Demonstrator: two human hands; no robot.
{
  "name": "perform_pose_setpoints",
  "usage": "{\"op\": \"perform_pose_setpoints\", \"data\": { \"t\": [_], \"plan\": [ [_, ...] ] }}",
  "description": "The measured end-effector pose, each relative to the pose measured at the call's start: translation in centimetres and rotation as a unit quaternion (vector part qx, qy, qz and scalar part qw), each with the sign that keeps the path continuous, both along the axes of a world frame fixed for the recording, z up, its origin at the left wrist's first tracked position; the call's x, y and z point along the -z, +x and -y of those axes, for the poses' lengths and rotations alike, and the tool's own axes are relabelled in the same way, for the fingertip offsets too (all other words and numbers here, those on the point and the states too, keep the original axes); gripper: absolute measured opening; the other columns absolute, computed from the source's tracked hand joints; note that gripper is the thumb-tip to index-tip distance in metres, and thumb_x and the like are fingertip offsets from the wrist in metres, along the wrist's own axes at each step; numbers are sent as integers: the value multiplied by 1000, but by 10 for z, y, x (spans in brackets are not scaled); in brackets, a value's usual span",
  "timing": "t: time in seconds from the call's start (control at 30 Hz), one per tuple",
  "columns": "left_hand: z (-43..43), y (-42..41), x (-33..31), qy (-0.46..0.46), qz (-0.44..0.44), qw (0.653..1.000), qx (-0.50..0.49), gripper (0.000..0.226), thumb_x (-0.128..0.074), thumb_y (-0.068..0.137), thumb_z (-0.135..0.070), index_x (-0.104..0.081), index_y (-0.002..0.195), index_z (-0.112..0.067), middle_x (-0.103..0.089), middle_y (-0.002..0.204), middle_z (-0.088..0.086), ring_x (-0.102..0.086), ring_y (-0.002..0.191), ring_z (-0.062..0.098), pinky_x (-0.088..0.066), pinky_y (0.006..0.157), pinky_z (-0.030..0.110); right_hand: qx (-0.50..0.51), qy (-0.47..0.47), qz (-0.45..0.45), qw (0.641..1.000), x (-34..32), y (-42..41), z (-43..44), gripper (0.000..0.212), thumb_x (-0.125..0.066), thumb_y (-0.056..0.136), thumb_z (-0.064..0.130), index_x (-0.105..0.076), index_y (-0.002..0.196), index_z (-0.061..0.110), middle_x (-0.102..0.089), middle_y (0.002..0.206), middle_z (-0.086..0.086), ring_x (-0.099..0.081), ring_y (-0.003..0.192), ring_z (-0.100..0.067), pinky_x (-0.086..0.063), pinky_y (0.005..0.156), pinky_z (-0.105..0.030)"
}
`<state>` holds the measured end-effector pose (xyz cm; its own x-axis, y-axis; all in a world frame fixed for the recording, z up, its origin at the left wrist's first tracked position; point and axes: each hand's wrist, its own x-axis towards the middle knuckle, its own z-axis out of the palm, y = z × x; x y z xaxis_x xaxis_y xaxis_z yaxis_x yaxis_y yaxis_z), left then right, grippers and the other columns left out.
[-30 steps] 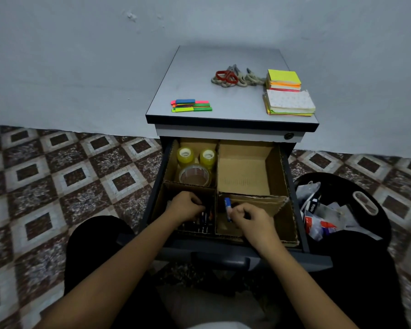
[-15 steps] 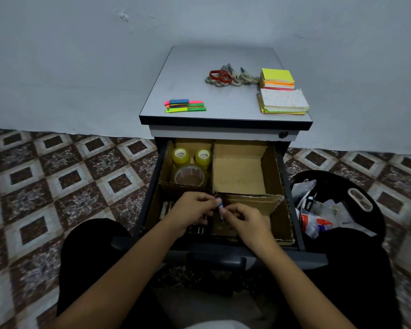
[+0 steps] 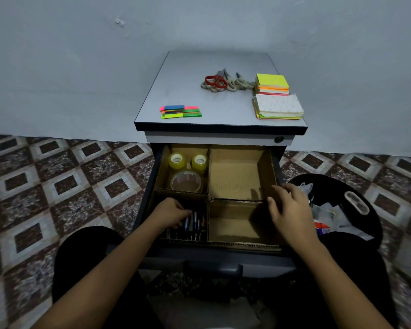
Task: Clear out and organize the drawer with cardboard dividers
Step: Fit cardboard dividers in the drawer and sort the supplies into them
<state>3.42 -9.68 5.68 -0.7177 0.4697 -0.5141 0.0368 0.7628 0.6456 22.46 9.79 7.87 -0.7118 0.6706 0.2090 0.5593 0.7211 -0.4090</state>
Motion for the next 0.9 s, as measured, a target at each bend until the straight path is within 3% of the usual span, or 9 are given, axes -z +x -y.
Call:
{"op": "perform_pose_setpoints", "data": {
  "t": [0.13,0.23,0.4,0.7,0.77,0.9],
  "plan": [
    [-4,-4,8,-18,-10,1000,2,20,-63,89,-24,-61,77,-8,-63,71,9,-61,69,21,-54,72,34,5,-34,80,996,16,2,-2,54,-50,94,24,-36,142,4,-29,148,-19,-32,135,-33,-31,110,-39],
    [-4,-4,12,-11,4,1000,7,16,-62,90,-16,-65,94,-2,-65,80,11,-63,74,20,-55,77,35,-3,-58,87,995,19,0,0,57,-46,97,26,-26,146,6,-14,155,-16,-24,141,-31,-25,112,-31],
    [-4,-2,14,-1,18,1000,9,22,-60,90,-11,-63,107,4,-61,72,6,-61,67,14,-54,68,28,2,-56,90,994,20,-1,1,58,-46,96,24,-24,147,6,-11,156,-15,-20,143,-29,-25,112,-30],
    [-2,-1,16,-21,-12,999,36,22,-60,91,-13,-64,106,2,-62,76,5,-62,68,14,-54,70,30,3,-64,79,995,19,0,1,58,-45,97,25,-23,148,8,-9,156,-13,-20,143,-27,-26,112,-29],
    [-1,-1,16,-31,-43,998,44,22,-61,90,-17,-66,105,-2,-65,82,8,-64,77,19,-54,76,33,5,-67,76,995,19,0,1,58,-45,97,25,-24,147,8,-9,156,-13,-21,142,-27,-26,112,-29],
    [1,2,8,-30,-104,992,62,25,-62,89,-23,-65,108,-8,-67,101,10,-62,85,18,-47,71,25,5,-83,64,994,19,0,1,56,-47,96,24,-27,146,8,-12,156,-13,-23,141,-28,-26,111,-29]
  ]
}}
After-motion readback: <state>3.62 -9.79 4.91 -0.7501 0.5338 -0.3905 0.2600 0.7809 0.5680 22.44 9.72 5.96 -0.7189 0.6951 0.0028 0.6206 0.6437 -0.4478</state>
